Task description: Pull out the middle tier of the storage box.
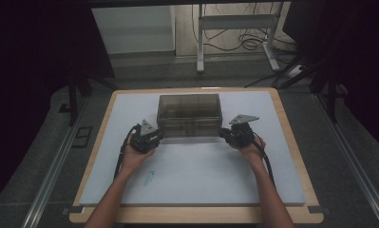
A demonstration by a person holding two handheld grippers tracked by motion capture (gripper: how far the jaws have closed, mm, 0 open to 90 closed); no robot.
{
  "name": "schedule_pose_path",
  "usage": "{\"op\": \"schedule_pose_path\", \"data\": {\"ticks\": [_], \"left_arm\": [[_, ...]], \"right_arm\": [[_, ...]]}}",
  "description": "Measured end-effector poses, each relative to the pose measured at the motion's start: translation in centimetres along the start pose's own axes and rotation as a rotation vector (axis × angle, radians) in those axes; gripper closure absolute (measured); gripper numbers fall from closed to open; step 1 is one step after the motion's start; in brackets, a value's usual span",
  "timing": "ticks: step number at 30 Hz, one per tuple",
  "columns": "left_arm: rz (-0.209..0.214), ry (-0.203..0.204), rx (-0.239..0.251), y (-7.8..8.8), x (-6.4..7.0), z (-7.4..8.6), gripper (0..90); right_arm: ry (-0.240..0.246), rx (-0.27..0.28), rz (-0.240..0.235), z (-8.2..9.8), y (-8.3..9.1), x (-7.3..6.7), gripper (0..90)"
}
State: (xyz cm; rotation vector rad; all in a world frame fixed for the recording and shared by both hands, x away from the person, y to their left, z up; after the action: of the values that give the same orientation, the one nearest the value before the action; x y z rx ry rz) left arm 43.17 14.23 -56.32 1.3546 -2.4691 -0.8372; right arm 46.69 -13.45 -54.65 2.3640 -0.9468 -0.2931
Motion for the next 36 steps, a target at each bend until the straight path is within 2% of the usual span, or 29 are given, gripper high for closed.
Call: {"op": "schedule_pose_path", "data": {"ticks": [13,21,26,30,33,36], "left_arm": [[-0.020,-0.046,-0.007,0.1,0.1,0.1,75.5],[-0.010,-0.041,0.009,0.4,0.3,0.4,76.2],[-0.009,-0.054,0.008,0.7,0.5,0.6,76.6],[0.001,-0.041,0.015,0.9,0.7,0.7,76.8],[-0.004,-0.059,0.007,1.0,0.8,0.8,76.7],[-0.001,-0.048,0.019,1.2,1.1,0.9,76.8]], "right_arm": [[0.012,-0.013,0.012,0.2,-0.3,-0.1,76.3],[0.017,-0.017,0.009,0.4,-0.1,-0.3,76.4],[0.019,-0.011,0.006,0.6,0.1,-0.5,76.5],[0.019,-0.005,0.002,0.7,0.4,-0.7,76.6],[0.020,-0.002,0.001,0.9,0.6,-0.9,76.6],[0.020,0.000,0.002,1.0,0.7,-1.0,76.6]]}}
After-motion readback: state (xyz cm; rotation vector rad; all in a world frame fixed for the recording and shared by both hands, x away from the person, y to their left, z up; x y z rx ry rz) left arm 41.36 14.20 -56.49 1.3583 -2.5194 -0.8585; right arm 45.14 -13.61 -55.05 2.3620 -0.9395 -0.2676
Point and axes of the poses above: each handheld gripper's, and its own axes: y roughly backward along the jaws, z roughly out of its underside, x roughly to its right, the point moved 8 cm from there along -y, roughly forward along the jaws, and after that the axes turned 1 degree about x, right-handed, at the moved point
